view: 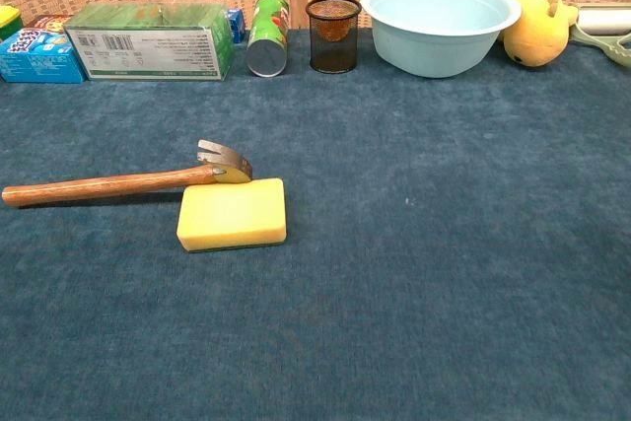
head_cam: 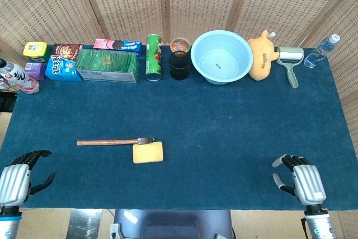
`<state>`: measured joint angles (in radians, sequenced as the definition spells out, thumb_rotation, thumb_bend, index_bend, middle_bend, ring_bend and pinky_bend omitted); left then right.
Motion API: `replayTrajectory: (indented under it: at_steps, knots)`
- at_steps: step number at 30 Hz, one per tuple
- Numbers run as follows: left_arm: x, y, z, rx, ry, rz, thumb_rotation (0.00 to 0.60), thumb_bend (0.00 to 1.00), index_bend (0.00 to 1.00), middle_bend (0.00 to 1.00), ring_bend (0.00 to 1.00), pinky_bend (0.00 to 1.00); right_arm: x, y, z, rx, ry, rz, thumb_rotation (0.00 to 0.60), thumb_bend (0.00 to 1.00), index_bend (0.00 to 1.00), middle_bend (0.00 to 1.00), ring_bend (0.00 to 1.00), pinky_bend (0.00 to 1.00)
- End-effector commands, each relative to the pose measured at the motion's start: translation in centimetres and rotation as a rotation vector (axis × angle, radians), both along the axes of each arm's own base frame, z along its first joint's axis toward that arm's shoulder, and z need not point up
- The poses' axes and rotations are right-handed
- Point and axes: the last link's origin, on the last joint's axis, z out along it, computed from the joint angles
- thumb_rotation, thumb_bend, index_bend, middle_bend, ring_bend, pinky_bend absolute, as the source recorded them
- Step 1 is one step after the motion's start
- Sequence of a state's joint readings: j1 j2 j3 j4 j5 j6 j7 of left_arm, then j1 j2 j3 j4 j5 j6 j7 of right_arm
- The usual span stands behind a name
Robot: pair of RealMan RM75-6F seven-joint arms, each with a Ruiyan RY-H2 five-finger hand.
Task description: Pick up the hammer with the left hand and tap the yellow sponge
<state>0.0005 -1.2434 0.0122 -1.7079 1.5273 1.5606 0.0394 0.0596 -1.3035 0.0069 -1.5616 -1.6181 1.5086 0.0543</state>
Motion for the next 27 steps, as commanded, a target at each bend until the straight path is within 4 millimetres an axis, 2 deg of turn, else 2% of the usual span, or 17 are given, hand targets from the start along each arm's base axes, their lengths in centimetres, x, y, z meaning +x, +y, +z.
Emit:
replayTrajectory:
  at_steps: [1, 8, 15, 16, 22, 27]
  knots:
    - [0.0, 0.1, -0.2, -0.006, 0.002, 0.004, 0.600, 0.30, 0.31, 0.36, 0.31, 0.32, 0.0, -0.2, -0.1, 0.002, -0.001, -0.001, 0.600, 0.37, 0.47, 0.46, 0.42, 0.37]
    - [0.4, 0.8, 0.1, -0.005, 0.004, -0.018, 0.600, 0.30, 0.31, 0.36, 0.31, 0.32, -0.3, 0.2, 0.2, -0.017, -0.008, -0.008, 0.600, 0.37, 0.47, 0.46, 0.43, 0.37]
    - [1.6, 4.9, -0.4, -0.080, 0.051, -0.090, 0.600, 0.30, 0.31, 0.36, 0.31, 0.32, -0.2, 0.5, 0.2, -0.023, -0.020, -0.003, 0.600, 0.37, 0.47, 0.46, 0.43, 0.37]
    - [2.0, 5.9, -0.8, -0.110, 0.074, -0.106, 0.600, 0.30, 0.31, 0.36, 0.31, 0.32, -0.2, 0.6, 0.3, -0.028, -0.024, -0.002, 0.600, 0.37, 0.47, 0.46, 0.42, 0.37]
    - [3.2, 9.2, -2.8, -0.194, 0.140, -0.141, 0.600, 0.30, 0.31, 0.36, 0.31, 0.32, -0.6, 1.3, 0.8, -0.052, -0.026, -0.020, 0.600, 0.37, 0.47, 0.46, 0.43, 0.37]
    - [4.1, 11.7, -5.5, -0.277, 0.208, -0.166, 0.600, 0.30, 0.31, 0.36, 0.30, 0.32, -1.0, 1.9, 1.2, -0.073, -0.027, -0.031, 0.600, 0.37, 0.47, 0.46, 0.43, 0.37]
